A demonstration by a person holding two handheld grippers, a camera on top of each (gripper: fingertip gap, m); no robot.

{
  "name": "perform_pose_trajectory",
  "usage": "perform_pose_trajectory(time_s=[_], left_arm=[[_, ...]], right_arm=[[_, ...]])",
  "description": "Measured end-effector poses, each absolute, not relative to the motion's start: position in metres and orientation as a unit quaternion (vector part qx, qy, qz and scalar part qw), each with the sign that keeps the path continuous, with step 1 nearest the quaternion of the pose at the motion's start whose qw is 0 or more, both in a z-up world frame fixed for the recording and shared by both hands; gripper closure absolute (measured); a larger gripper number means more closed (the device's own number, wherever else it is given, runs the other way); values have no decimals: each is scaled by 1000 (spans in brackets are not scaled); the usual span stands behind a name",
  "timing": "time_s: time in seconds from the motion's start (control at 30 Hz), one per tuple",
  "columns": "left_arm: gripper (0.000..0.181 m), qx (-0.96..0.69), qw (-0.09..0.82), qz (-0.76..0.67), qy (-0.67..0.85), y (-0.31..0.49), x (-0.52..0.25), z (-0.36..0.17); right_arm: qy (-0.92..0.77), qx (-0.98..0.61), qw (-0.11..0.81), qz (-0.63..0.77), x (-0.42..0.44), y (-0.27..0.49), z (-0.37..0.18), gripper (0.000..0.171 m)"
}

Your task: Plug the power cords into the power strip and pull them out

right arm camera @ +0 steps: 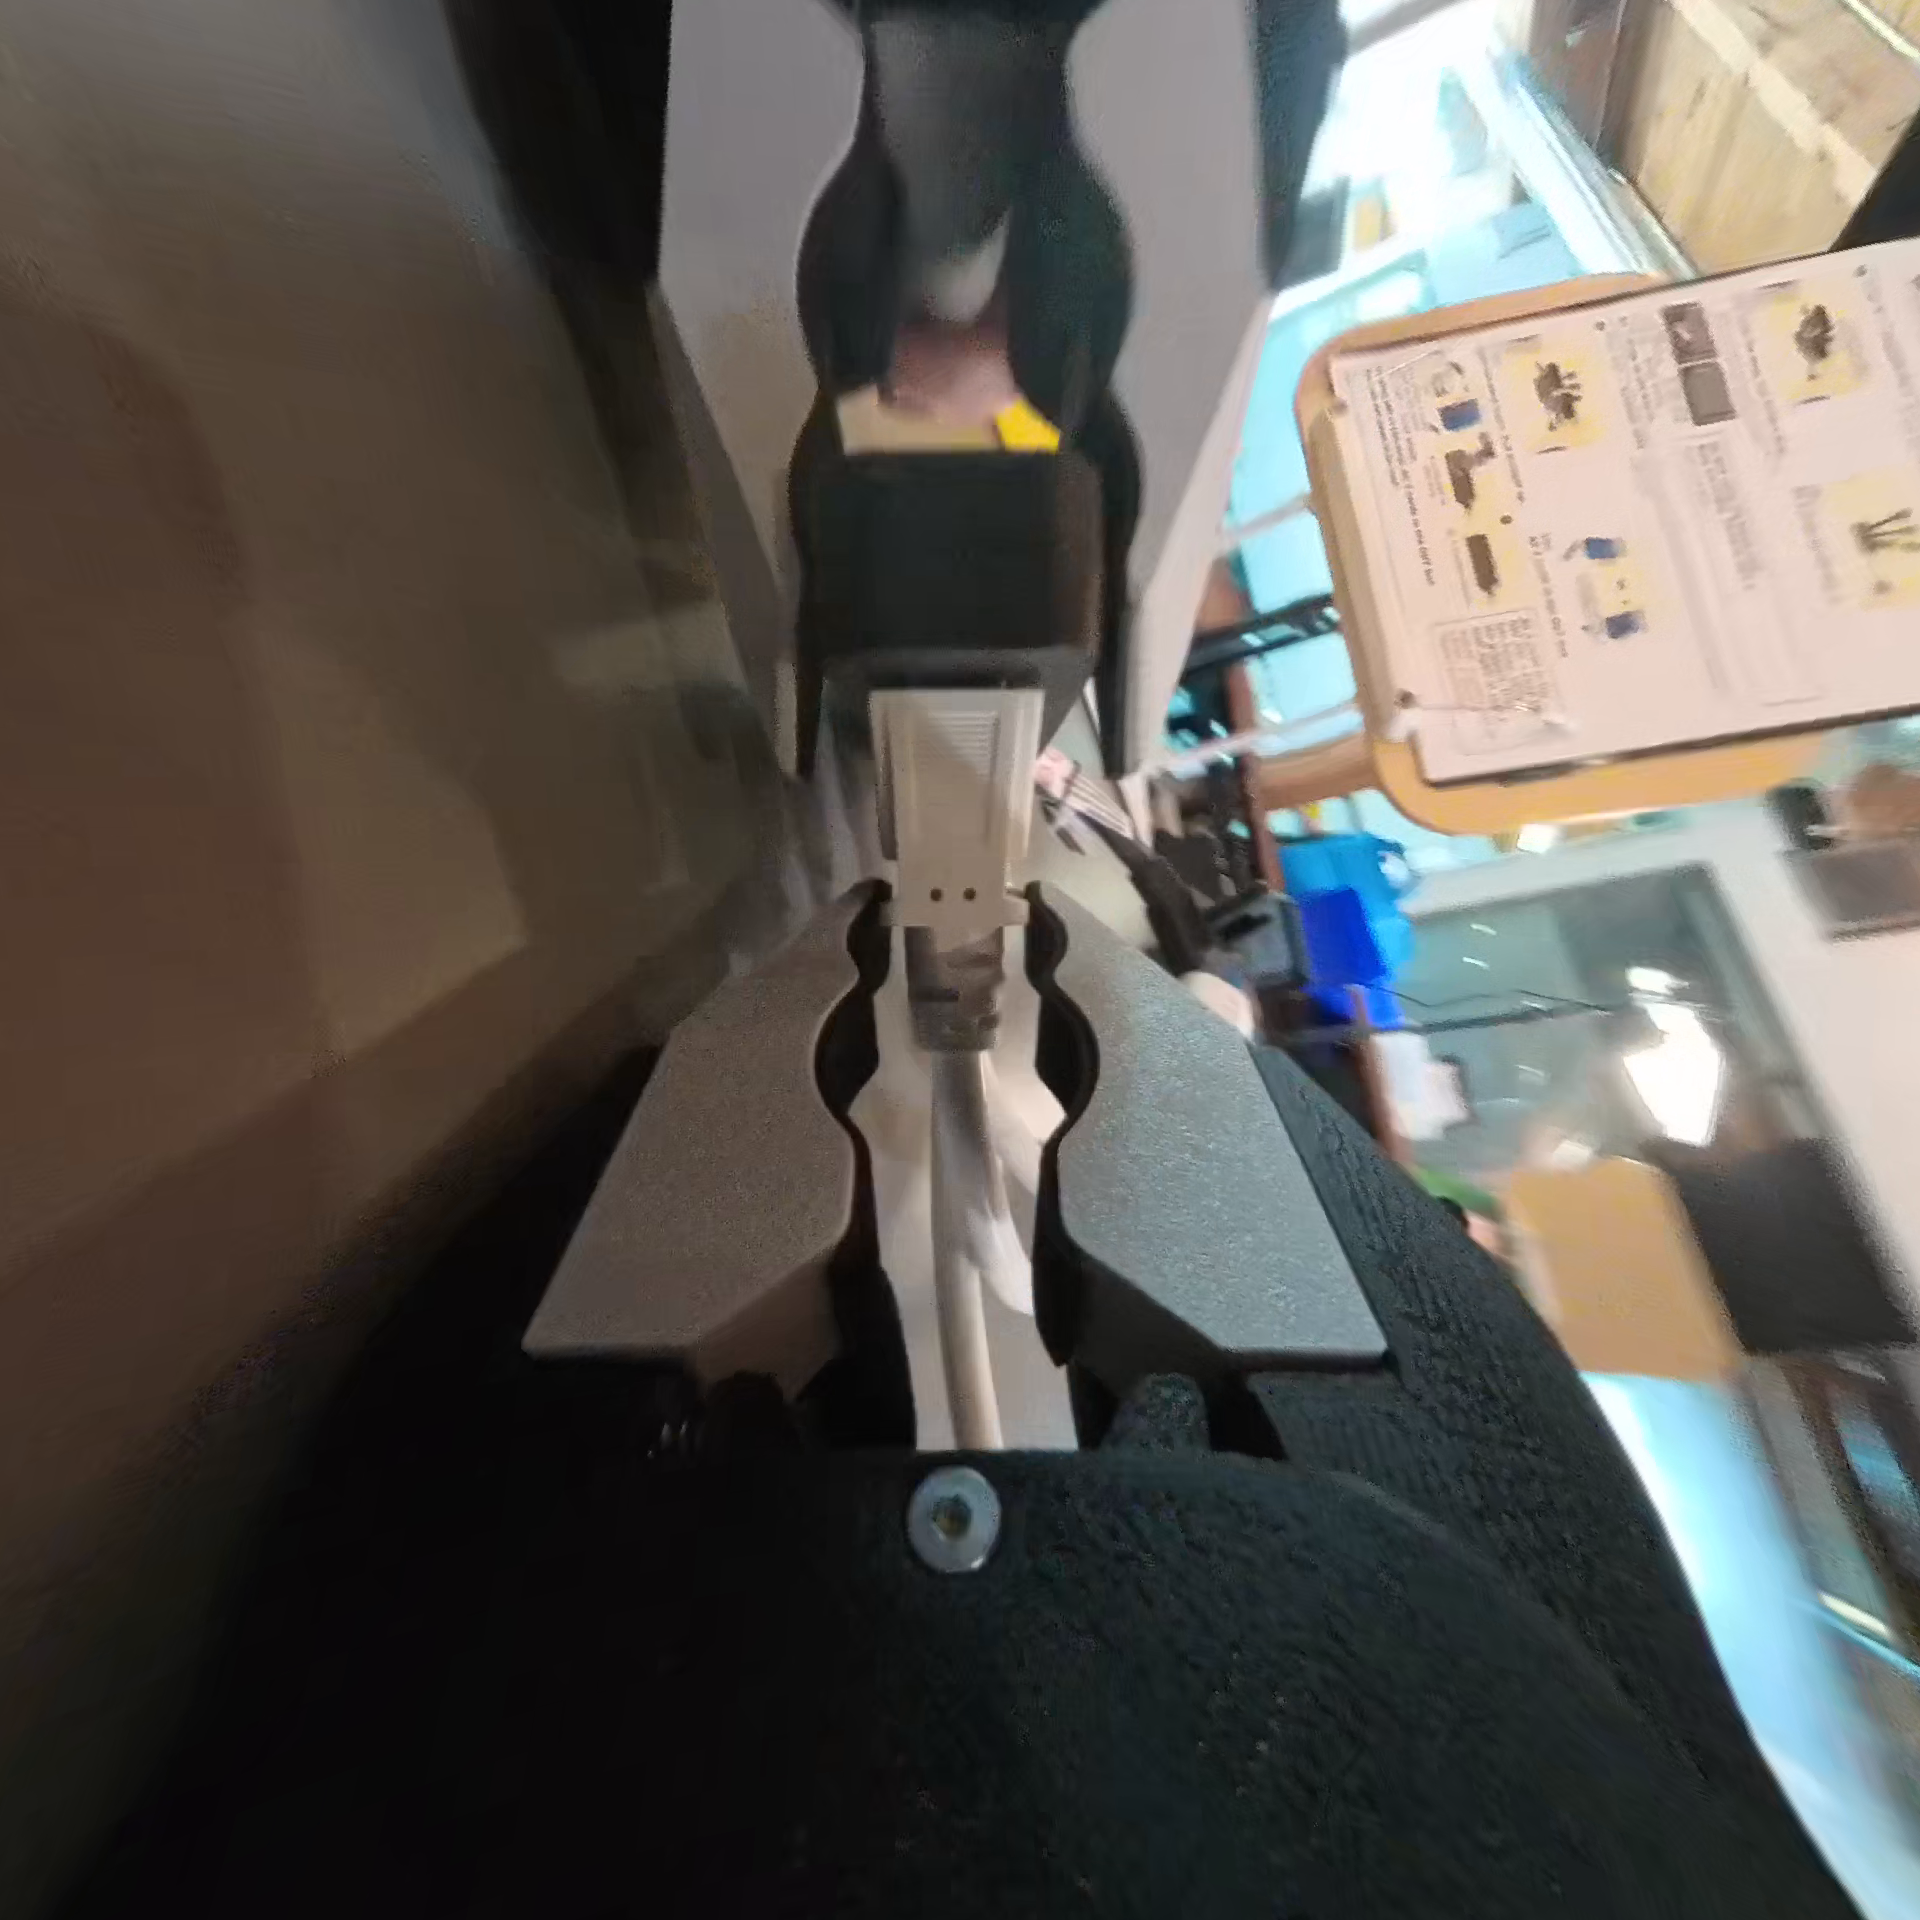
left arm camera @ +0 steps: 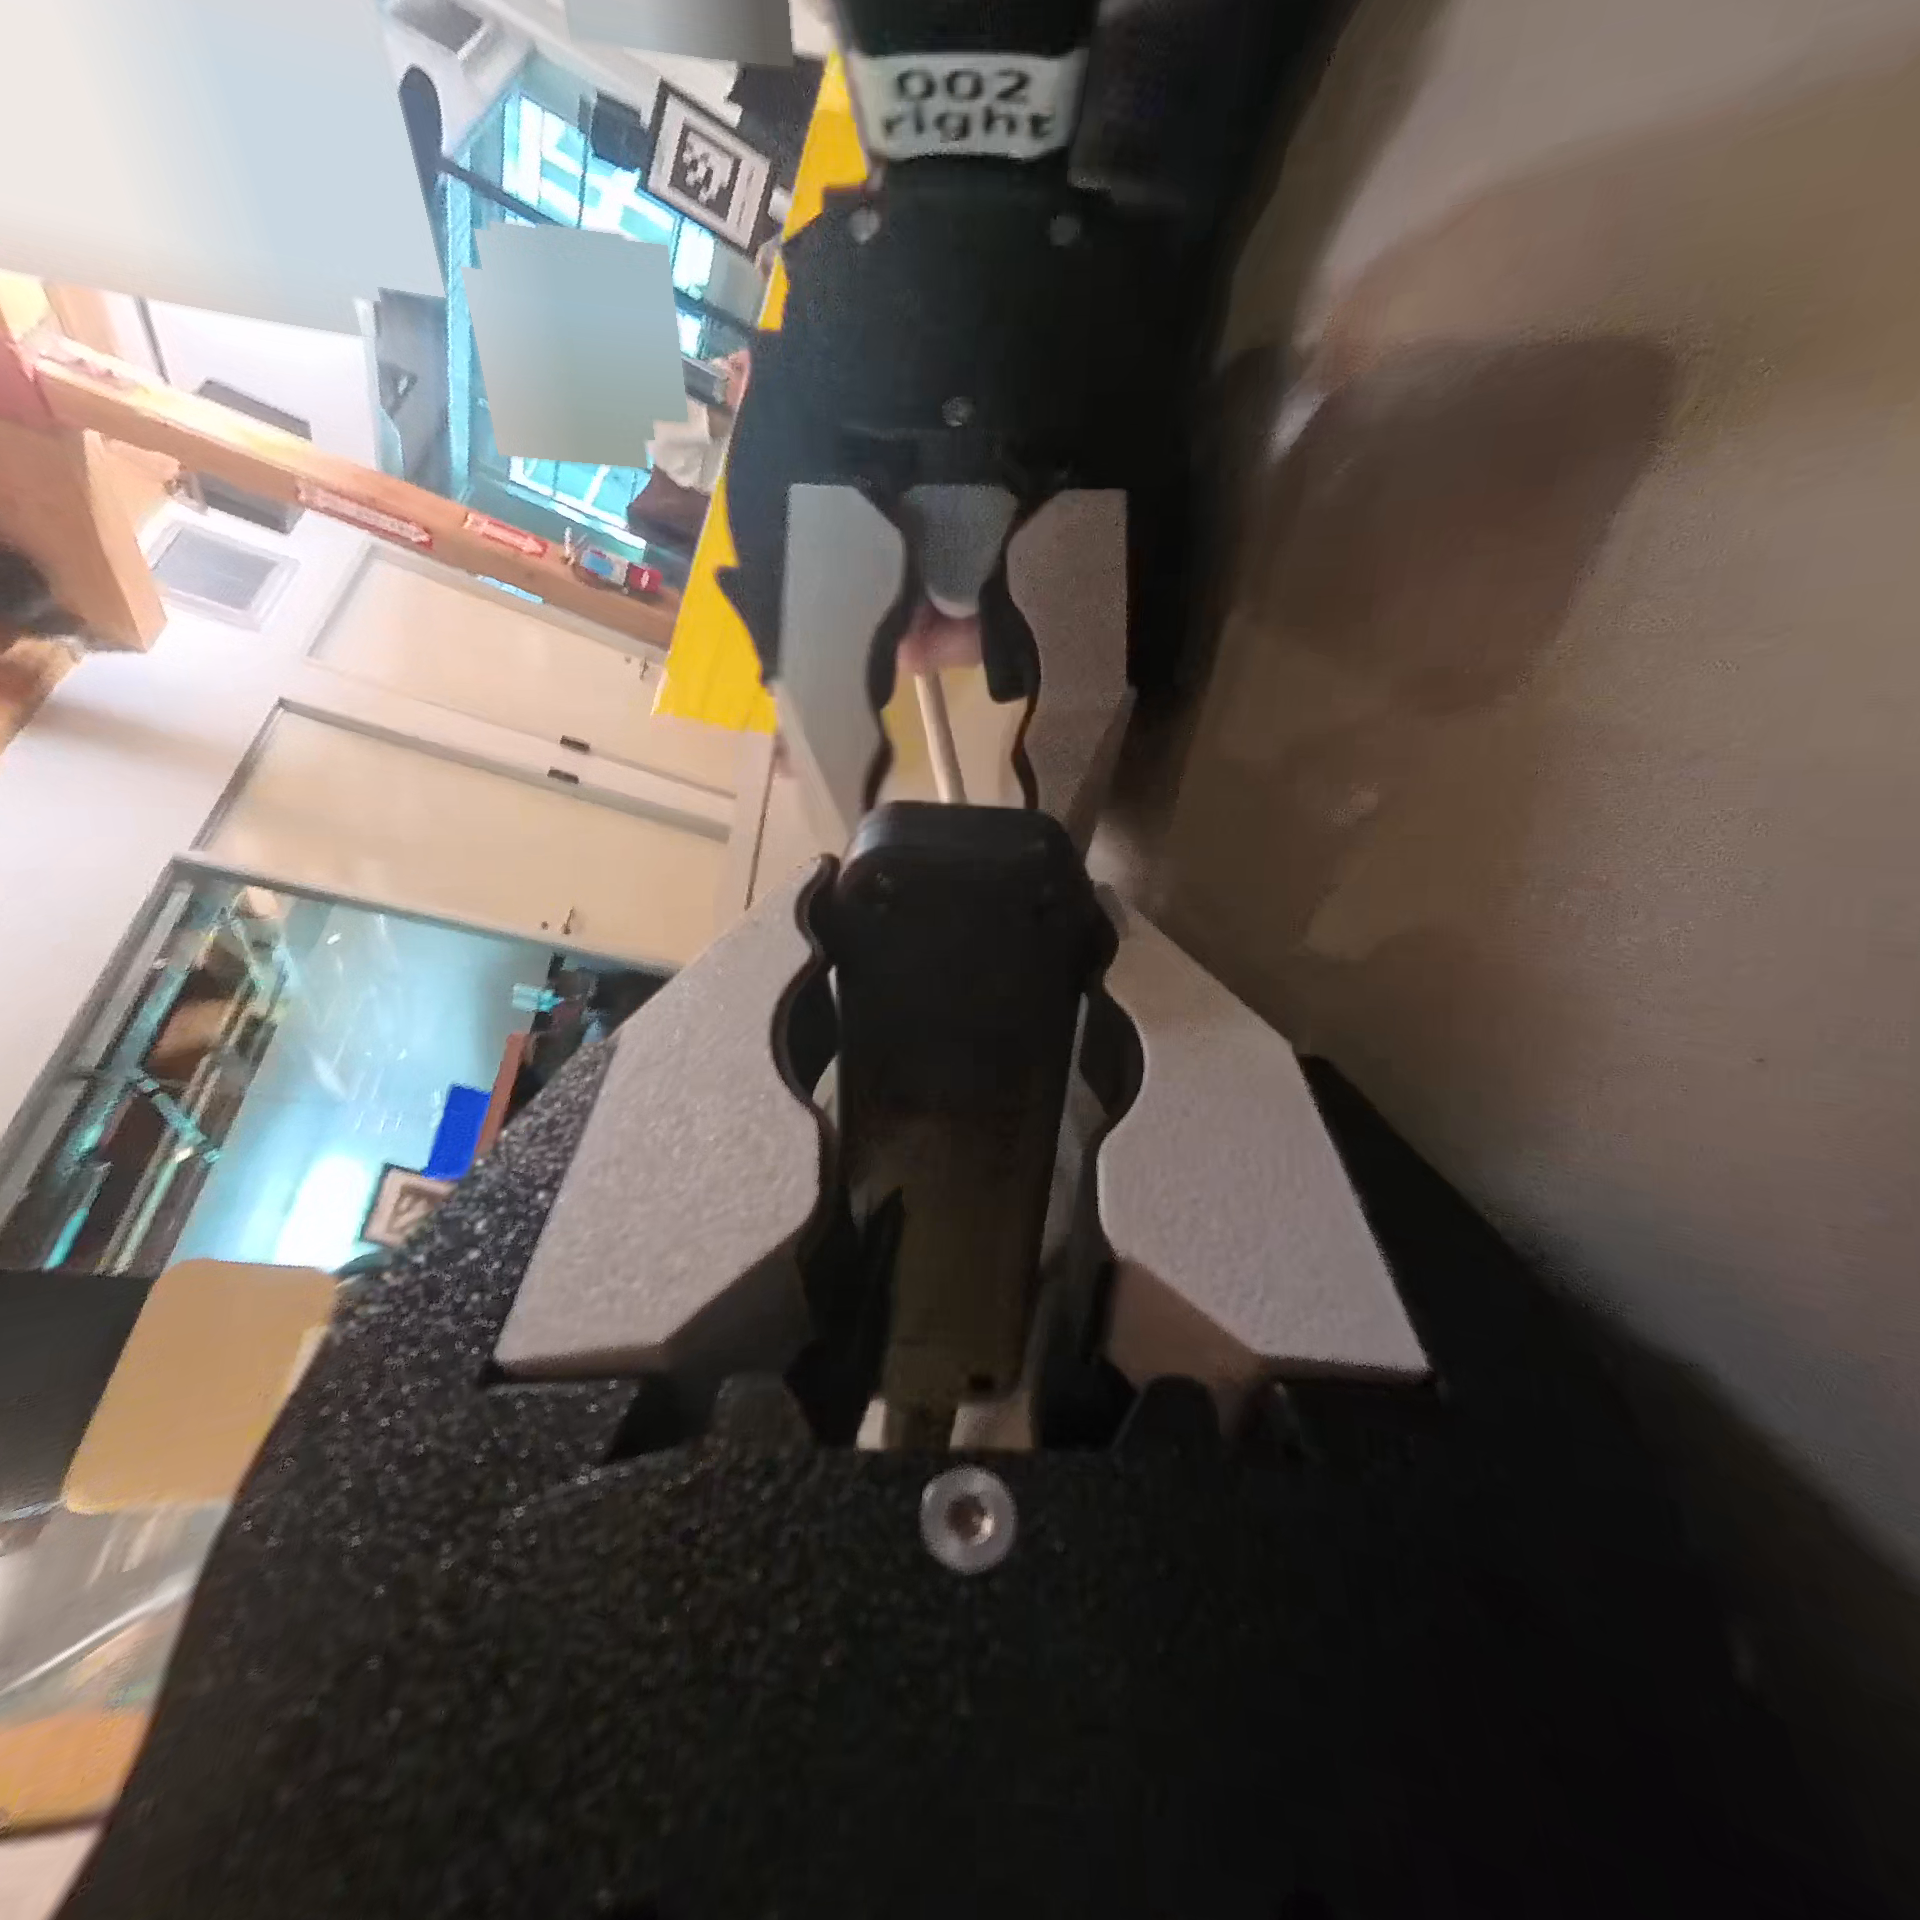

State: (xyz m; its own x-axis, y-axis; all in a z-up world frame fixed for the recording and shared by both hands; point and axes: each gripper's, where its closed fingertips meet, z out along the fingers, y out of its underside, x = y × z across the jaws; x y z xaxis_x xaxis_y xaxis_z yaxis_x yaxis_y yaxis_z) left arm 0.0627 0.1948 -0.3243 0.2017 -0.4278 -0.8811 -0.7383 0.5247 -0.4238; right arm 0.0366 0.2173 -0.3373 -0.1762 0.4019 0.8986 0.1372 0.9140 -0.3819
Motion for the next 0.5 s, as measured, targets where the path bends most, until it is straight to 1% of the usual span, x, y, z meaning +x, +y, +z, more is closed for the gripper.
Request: perform_pose_trajectory(time_s=[0.07, 0.1, 0.17, 0.23, 0.27, 0.5], left_arm=[[138, -470, 624, 87, 618, 189, 67, -322], [138, -473, 633, 68, 609, 188, 69, -319], [138, -480, 640, 38, 599, 188, 70, -315], [138, -478, 641, 33, 600, 187, 70, -315], [138, -477, 641, 37, 600, 187, 70, -315], [138, -493, 633, 54, 595, 187, 66, -315]], right_arm=[[-755, -191, 603, 174, 38, 207, -333, 127], [-757, -193, 595, 189, 38, 203, -333, 127], [-764, -171, 594, 187, 38, 197, -336, 137], [-760, -157, 605, 181, 37, 194, -336, 138], [-756, -162, 606, 187, 37, 195, -334, 146], [-760, -155, 607, 174, 38, 196, -332, 146]])
